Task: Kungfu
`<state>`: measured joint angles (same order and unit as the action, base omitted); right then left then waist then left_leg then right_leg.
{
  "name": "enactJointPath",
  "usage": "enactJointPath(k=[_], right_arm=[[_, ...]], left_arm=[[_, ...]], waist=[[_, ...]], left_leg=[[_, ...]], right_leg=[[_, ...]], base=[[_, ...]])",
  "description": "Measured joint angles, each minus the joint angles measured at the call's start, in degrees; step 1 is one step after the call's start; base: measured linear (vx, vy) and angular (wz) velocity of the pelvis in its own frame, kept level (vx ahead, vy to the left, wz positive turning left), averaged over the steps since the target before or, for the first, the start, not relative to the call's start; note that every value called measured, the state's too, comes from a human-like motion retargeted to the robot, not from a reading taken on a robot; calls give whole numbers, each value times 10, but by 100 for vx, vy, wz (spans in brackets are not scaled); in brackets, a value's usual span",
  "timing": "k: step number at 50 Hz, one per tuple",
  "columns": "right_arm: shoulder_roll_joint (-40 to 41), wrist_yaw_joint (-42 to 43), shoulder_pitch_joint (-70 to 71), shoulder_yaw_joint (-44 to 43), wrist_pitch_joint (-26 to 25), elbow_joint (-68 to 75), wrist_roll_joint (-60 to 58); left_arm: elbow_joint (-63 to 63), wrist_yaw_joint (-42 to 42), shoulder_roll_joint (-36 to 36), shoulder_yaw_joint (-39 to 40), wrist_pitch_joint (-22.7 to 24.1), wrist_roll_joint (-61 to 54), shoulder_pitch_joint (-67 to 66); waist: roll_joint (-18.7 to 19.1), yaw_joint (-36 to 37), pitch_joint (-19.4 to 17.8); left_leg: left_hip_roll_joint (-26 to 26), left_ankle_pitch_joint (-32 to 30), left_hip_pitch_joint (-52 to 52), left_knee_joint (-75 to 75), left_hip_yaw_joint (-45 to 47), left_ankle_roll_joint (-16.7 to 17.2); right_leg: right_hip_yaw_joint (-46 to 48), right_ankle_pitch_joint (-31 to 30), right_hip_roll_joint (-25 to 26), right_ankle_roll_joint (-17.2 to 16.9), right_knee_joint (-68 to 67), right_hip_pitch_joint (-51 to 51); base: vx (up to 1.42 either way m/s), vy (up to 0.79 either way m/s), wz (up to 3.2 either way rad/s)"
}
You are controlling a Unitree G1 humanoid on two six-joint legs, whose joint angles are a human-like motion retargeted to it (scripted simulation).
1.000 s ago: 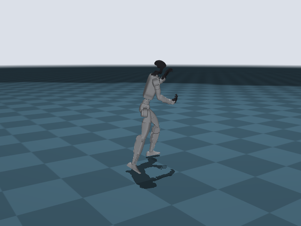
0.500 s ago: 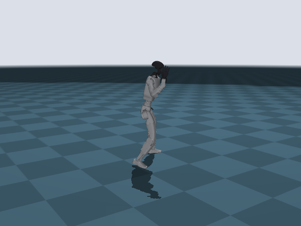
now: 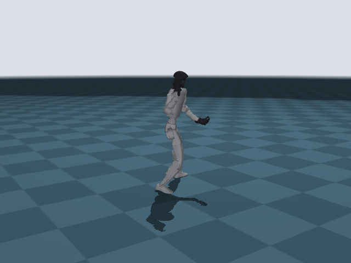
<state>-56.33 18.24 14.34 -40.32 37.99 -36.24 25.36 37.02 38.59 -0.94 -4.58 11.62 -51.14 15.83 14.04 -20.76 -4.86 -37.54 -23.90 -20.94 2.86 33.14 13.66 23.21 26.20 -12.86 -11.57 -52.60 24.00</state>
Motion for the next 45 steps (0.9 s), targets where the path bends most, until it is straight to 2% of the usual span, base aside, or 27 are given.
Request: enactJointPath(k=[7, 13, 20, 23, 25, 27, 28, 29, 31, 33, 35, 38, 40, 42, 45], right_arm=[[12, -27, -77, -51, -11, 32, -1], [53, -91, -133, -20, -18, 113, 15], [157, -230, -174, 116, -23, 270, -10], [247, -274, -176, 194, -25, 380, -33], [319, -296, -173, 243, -31, 470, -41], [390, -305, -155, 298, -55, 571, -18], [421, -313, -139, 330, -70, 614, 14], [448, -324, -116, 363, -87, 646, 63], [488, -347, -45, 415, -122, 676, 176], [512, -377, 56, 428, -164, 660, 272], [535, -426, 173, 414, -228, 601, 368], [549, -466, 313, 419, -285, 521, 516], [538, -491, 391, 423, -303, 471, 600], [523, -522, 449, 426, -315, 434, 616], [486, -545, 497, 427, -303, 393, 538]], left_arm=[[14, -3, 55, 42, -4, 79, -36], [55, -43, 129, 107, 13, 238, -86], [104, -160, 184, 164, 32, 531, -187], [141, -220, 191, 174, 18, 661, -222], [175, -264, 178, 178, -8, 738, -232], [221, -282, 160, 178, -33, 803, -237], [246, -281, 157, 178, -48, 831, -243], [271, -277, 158, 181, -63, 862, -252], [320, -262, 163, 187, -92, 931, -277], [373, -235, 172, 181, -130, 995, -304], [450, -188, 167, 181, -183, 1069, -334], [554, -100, 147, 184, -232, 1158, -387], [604, -57, 126, 182, -236, 1191, -431], [604, -28, 91, 190, -226, 1202, -479], [604, -4, 45, 201, -205, 1199, -510]], waist=[[6, 8, -11], [10, 37, -19], [6, 119, -1], [11, 171, 16], [20, 200, 30], [-1, 231, 51], [-17, 251, 63], [-32, 276, 74], [-63, 336, 83], [-86, 390, 77], [-104, 431, 70], [-120, 438, 72], [-130, 430, 84], [-135, 406, 92], [-147, 386, 93]], left_leg=[[14, 25, -12, 8, -14, 12], [23, 59, -74, 66, -65, -12], [61, 116, -159, 167, -149, -25], [83, 125, -214, 203, -203, -38], [90, 153, -267, 239, -231, -57], [106, 228, -301, 292, -197, -108], [105, 265, -312, 317, -160, -141], [103, 282, -320, 333, -138, -159], [114, 294, -330, 359, -123, -173], [130, 296, -344, 389, -125, -181], [141, 296, -355, 415, -121, -181], [164, 308, -360, 439, -119, -158], [172, 308, -382, 453, -132, -152], [175, 306, -406, 467, -141, -157], [190, 317, -424, 483, -150, -164]], right_leg=[[-3, -48, -3, -7, 56, -32], [14, -100, -8, -8, 133, -75], [42, -167, -27, -29, 213, -148], [57, -209, 1, -34, 262, -185], [87, -242, 32, -34, 301, -223], [103, -270, 30, -34, 329, -266], [99, -281, 32, -34, 338, -283], [85, -290, 42, -34, 349, -297], [54, -302, 61, -34, 373, -327], [43, -308, 69, -34, 391, -354], [46, -310, 56, -34, 402, -367], [57, -303, 26, -34, 408, -375], [63, -311, 24, -34, 420, -372], [67, -329, 29, -34, 429, -367], [68, -371, 22, -34, 443, -363]], base=[[9, 24, 31], [14, 39, 50], [22, 39, 85], [30, 51, 146], [18, 29, 244], [25, 33, 317], [23, 2, 295], [24, -15, 255], [29, -15, 194], [16, -17, 125], [19, 1, 45], [39, 24, 15], [63, 24, 11], [45, 10, 18], [37, 4, 10]])
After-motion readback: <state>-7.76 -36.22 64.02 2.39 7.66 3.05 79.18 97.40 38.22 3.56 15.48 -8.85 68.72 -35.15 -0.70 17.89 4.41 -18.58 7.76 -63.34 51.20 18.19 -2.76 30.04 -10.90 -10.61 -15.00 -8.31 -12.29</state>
